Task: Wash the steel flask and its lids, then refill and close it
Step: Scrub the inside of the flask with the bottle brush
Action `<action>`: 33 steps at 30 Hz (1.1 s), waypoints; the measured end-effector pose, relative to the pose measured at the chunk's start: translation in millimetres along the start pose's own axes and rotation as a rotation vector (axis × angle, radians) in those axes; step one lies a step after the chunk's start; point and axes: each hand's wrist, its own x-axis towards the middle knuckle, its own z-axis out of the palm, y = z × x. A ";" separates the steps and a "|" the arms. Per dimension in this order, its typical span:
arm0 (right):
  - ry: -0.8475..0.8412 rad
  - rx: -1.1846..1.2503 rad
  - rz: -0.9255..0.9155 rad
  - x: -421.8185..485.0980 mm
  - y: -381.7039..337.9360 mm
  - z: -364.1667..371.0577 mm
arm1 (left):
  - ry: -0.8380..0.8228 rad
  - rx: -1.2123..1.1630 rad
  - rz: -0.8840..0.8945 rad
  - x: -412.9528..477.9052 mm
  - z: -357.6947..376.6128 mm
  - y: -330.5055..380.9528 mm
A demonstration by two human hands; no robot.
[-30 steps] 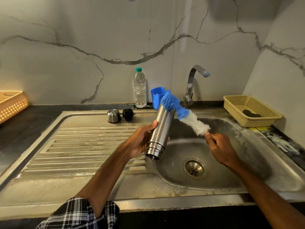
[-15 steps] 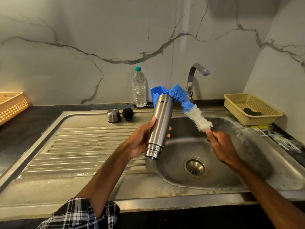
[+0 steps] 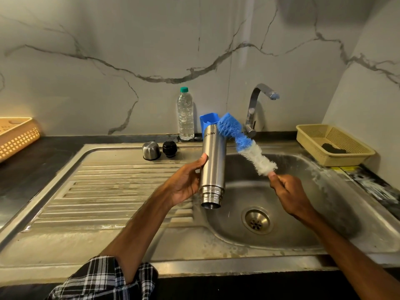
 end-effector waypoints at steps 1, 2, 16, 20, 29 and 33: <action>0.005 0.001 0.010 0.4 0.3 -0.2 | 0.009 0.018 -0.002 0.3 -1.4 0.1; 0.003 0.008 0.014 0.0 0.6 -0.1 | 0.015 0.028 -0.004 0.7 -2.5 0.0; -0.025 0.005 -0.002 0.8 6.9 -0.7 | -0.012 0.026 -0.026 2.2 -3.8 -1.5; -0.110 0.023 -0.024 -3.2 8.3 0.3 | 0.013 0.020 -0.009 2.7 -7.3 -0.3; -0.131 0.027 -0.043 -4.8 9.4 1.4 | 0.040 -0.027 0.025 -1.3 -11.1 6.6; -0.165 0.064 -0.038 -7.4 12.2 2.6 | 0.066 -0.039 0.024 -4.8 -8.9 8.0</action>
